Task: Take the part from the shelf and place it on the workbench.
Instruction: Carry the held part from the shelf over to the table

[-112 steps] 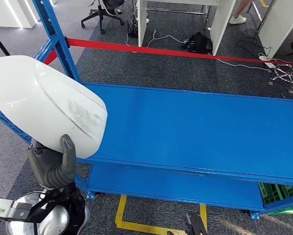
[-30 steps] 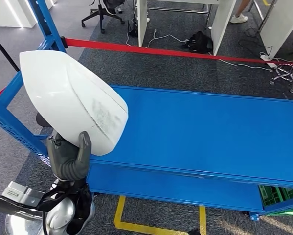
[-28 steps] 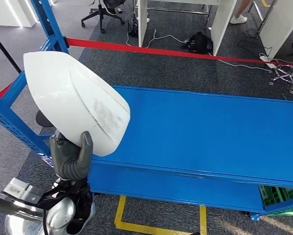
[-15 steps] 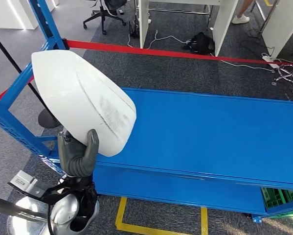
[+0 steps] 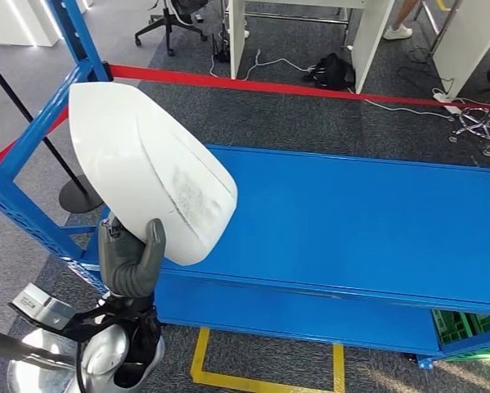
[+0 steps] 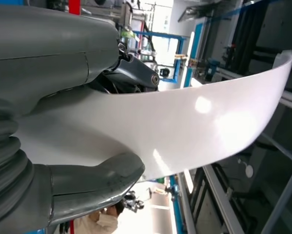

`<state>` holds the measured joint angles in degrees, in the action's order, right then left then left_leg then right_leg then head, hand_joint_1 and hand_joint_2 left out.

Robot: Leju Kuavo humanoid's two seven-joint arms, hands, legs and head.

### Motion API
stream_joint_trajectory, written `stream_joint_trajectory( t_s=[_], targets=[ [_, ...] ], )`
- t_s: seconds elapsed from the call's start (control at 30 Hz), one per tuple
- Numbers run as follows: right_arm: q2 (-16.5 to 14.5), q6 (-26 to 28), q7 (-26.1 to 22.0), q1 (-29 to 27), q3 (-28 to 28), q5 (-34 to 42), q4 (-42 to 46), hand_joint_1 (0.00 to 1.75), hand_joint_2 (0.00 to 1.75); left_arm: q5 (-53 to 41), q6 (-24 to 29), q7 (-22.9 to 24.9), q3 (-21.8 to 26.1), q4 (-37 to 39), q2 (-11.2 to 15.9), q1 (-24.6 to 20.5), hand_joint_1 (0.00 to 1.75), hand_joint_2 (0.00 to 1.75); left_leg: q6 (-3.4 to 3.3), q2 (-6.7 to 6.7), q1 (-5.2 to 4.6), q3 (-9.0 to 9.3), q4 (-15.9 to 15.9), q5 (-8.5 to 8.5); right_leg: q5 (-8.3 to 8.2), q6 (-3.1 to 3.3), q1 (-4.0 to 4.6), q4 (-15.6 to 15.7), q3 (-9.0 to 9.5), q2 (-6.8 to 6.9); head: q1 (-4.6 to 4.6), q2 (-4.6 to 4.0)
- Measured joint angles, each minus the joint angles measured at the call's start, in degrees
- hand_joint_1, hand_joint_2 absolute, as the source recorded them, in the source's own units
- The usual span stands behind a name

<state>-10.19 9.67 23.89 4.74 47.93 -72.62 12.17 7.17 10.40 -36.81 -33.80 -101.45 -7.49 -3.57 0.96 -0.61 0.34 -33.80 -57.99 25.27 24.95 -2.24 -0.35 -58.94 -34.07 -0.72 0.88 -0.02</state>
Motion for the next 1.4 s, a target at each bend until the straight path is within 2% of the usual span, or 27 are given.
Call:
stream_joint_trajectory(
  t_s=[0.07,0.1,0.13,0.2,0.23,0.27,0.3,0.37,0.43,0.53,0.6,0.67,0.73,0.77,0.8,0.83,0.9,0.93,1.0,1.07,1.1,1.17,1.23,1.27,1.3,1.33,1.4],
  targets=[
    [0.00,-0.05,0.04,0.00,0.00,0.01,0.00,0.00,1.75,0.32,-1.31,0.20,0.06,0.00,-0.06,0.05,1.75,1.75,-0.75,-0.04,0.08,-0.03,0.07,-0.18,0.25,-0.66,-0.13,-0.09,-0.18,0.09,0.05,0.00],
    [0.00,-0.07,0.04,0.01,0.00,-0.06,0.00,0.00,1.75,0.57,-2.23,0.22,0.07,-0.01,-0.10,0.06,1.75,1.75,-1.12,-0.03,0.15,0.02,0.16,-0.26,1.10,-0.94,-0.16,-1.29,-0.73,0.14,0.23,0.01],
    [0.00,-0.10,0.04,0.02,0.00,-0.16,0.00,0.00,1.75,0.75,-3.12,0.15,0.06,-0.01,-0.14,0.06,1.75,1.75,-1.42,0.00,0.23,0.07,0.24,-0.31,2.55,-1.16,-0.19,-3.71,-1.85,0.19,0.35,0.01],
    [0.00,-0.19,0.03,0.01,0.00,-0.38,0.00,0.00,1.75,0.61,-4.48,-0.02,0.04,0.00,-0.16,0.11,1.75,1.75,-1.75,0.05,0.12,0.07,0.24,-0.26,6.19,-1.40,-0.18,-11.42,-5.36,0.25,0.63,0.01],
    [0.00,-0.24,0.02,0.00,0.00,-0.45,0.00,0.00,1.75,0.37,-4.86,-0.04,0.04,0.01,-0.16,0.17,1.75,1.75,-1.80,0.06,0.06,0.07,0.23,-0.24,7.28,-1.45,-0.18,-14.66,-6.90,0.25,0.63,0.00],
    [0.00,-0.28,0.02,-0.01,0.00,-0.50,0.00,0.00,1.75,0.16,-5.10,-0.04,0.03,0.01,-0.16,0.25,1.75,1.75,-1.83,0.05,0.02,0.11,0.23,-0.22,7.39,-1.45,-0.17,-16.20,-7.65,0.24,0.65,0.00],
    [0.00,-0.30,0.01,-0.02,0.00,-0.52,0.00,0.00,1.75,0.00,-5.20,-0.04,0.03,0.01,-0.16,0.32,1.75,1.75,-1.83,0.01,0.00,0.18,0.22,-0.20,6.37,-1.39,-0.17,-15.33,-7.25,0.25,0.66,0.00],
    [0.00,-0.30,-0.03,-0.01,0.00,-0.55,0.00,0.00,1.75,-0.14,-5.23,-0.04,0.03,0.01,-0.16,0.39,1.75,1.75,-1.69,-0.07,0.03,0.44,0.21,-0.09,2.61,-1.21,-0.20,-8.03,-3.65,0.26,0.67,0.00],
    [-0.01,-0.29,-0.09,0.07,0.00,-0.55,0.00,0.00,1.75,-0.19,-5.22,-0.04,0.04,0.00,-0.16,0.40,1.75,1.75,-1.22,-0.14,-0.17,0.48,0.08,0.02,0.43,-0.89,-0.17,-1.46,-0.28,0.17,0.63,0.00],
    [-0.01,-0.25,-0.15,0.09,0.01,-0.57,0.00,0.00,1.75,-0.28,-5.22,-0.04,0.05,-0.01,-0.19,0.50,1.75,1.75,-0.28,-0.19,-0.25,0.39,0.26,-0.18,0.24,0.03,0.03,-0.08,0.28,-0.02,0.52,0.01],
    [-0.02,-0.20,-0.16,0.05,0.02,-0.67,0.00,0.00,1.75,-0.38,-5.22,-0.04,0.05,-0.01,-0.20,0.56,1.75,1.75,0.38,-0.14,-0.17,0.01,-0.61,0.66,0.05,0.75,-0.11,0.13,0.31,0.03,0.41,0.01],
    [-0.02,-0.18,-0.24,0.08,0.04,-0.81,0.00,0.00,1.75,-0.48,-5.22,-0.04,0.06,-0.01,-0.19,0.63,1.75,1.75,0.91,-0.06,-0.13,-2.29,-5.54,3.64,-0.08,1.21,-0.32,0.28,0.35,0.13,0.10,0.01],
    [-0.02,-0.18,-0.32,0.07,0.04,-0.92,0.00,0.00,1.75,-0.70,-5.16,-0.06,0.07,-0.01,-0.16,0.84,1.75,1.75,1.19,-0.03,-0.07,-6.02,-13.11,6.85,-0.07,1.36,-0.33,0.27,0.28,0.22,-0.08,0.00],
    [-0.02,-0.18,-0.32,0.06,0.05,-0.98,0.00,0.00,1.75,-0.87,-5.10,-0.07,0.08,-0.01,-0.14,0.98,1.75,1.75,1.23,-0.03,-0.05,-7.22,-15.37,7.25,-0.06,1.37,-0.33,0.27,0.27,0.24,-0.09,0.00],
    [-0.02,-0.17,-0.32,0.05,0.05,-1.02,0.00,0.00,1.75,-1.06,-4.98,-0.08,0.09,-0.01,-0.13,1.10,1.75,1.75,1.21,-0.03,-0.04,-7.45,-15.63,6.56,-0.05,1.37,-0.33,0.27,0.29,0.25,-0.08,0.00],
    [-0.02,-0.17,-0.33,0.06,0.06,-1.06,0.00,0.00,1.75,-1.22,-4.83,-0.08,0.10,-0.01,-0.11,1.18,1.75,1.75,1.14,-0.02,-0.02,-6.53,-13.63,4.88,-0.04,1.34,-0.35,0.27,0.33,0.23,-0.08,0.01],
    [-0.03,-0.17,-0.40,0.07,0.07,-1.14,0.00,0.00,1.75,-1.38,-4.55,-0.06,0.15,-0.01,-0.15,1.22,1.75,1.75,0.99,0.09,0.02,-2.78,-6.07,1.11,0.02,1.05,-0.27,0.18,0.42,0.16,-0.11,0.01],
    [-0.03,-0.17,-0.45,0.08,0.07,-1.19,0.00,0.00,1.75,-1.47,-4.50,0.03,0.16,-0.01,-0.16,1.23,1.75,1.75,0.80,0.07,0.05,-1.23,-2.88,0.04,0.02,0.78,-0.16,0.09,0.36,0.10,-0.12,0.01],
    [-0.02,-0.21,-0.54,0.08,0.07,-1.27,0.00,0.00,1.75,-1.73,-4.59,0.32,0.21,0.00,-0.17,1.28,1.75,1.75,0.29,-0.04,-0.01,-0.09,-0.12,-0.41,-0.17,0.10,0.06,0.11,0.19,0.05,-0.06,0.01],
    [-0.02,-0.26,-0.62,0.07,0.07,-1.36,0.00,0.00,1.75,-2.06,-4.84,0.56,0.23,0.01,-0.16,1.33,1.75,1.75,-0.48,-0.13,-0.02,-0.26,0.07,-0.67,-0.26,-0.50,-0.08,0.26,0.07,0.07,0.03,0.01],
    [-0.02,-0.28,-0.65,0.06,0.07,-1.39,0.00,0.00,1.75,-2.20,-4.96,0.62,0.21,0.01,-0.16,1.31,1.75,1.75,-0.84,-0.09,0.02,-0.30,0.16,-0.85,0.34,-0.77,-0.14,-0.24,-0.16,0.12,0.10,0.01],
    [-0.02,-0.29,-0.71,0.07,0.07,-1.40,0.00,0.00,1.75,-2.42,-5.16,0.75,0.15,0.03,-0.16,1.27,1.75,1.75,-1.50,0.04,0.16,-0.55,0.30,-1.22,3.83,-1.19,-0.19,-4.82,-2.01,0.22,0.31,0.00],
    [-0.02,-0.29,-0.80,0.08,0.08,-1.42,0.00,0.00,1.75,-2.51,-5.25,0.91,0.14,0.13,-0.15,1.28,1.75,1.75,-1.91,0.13,0.09,-1.09,0.30,-1.58,8.22,-1.44,-0.18,-12.69,-4.95,0.26,0.46,0.00],
    [-0.02,-0.29,-0.87,0.07,0.07,-1.44,0.00,0.00,1.75,-2.55,-5.29,1.01,0.14,0.20,-0.14,1.30,1.75,1.75,-2.00,0.16,0.05,-1.38,0.30,-1.79,9.30,-1.47,-0.17,-15.42,-5.80,0.26,0.45,0.00],
    [-0.02,-0.29,-0.91,0.07,0.08,-1.46,0.00,0.00,1.75,-2.59,-5.32,1.10,0.14,0.27,-0.13,1.31,1.75,1.75,-2.01,0.17,0.02,-1.64,0.29,-2.01,9.27,-1.47,-0.17,-16.16,-5.66,0.26,0.45,0.00],
    [-0.02,-0.29,-0.96,0.07,0.08,-1.48,0.00,0.00,1.75,-2.65,-5.35,1.17,0.14,0.32,-0.11,1.33,1.75,1.75,-1.94,0.16,0.03,-1.87,0.29,-2.23,8.17,-1.41,-0.18,-14.40,-4.26,0.27,0.45,0.00],
    [-0.01,-0.29,-1.00,0.17,0.09,-1.52,0.00,0.00,1.75,-2.81,-5.39,1.23,0.14,0.36,-0.11,1.33,1.75,1.75,-1.54,0.09,0.02,-2.23,0.25,-2.70,5.29,-1.29,-0.19,-6.12,0.99,0.26,0.47,0.00]
  ],
)
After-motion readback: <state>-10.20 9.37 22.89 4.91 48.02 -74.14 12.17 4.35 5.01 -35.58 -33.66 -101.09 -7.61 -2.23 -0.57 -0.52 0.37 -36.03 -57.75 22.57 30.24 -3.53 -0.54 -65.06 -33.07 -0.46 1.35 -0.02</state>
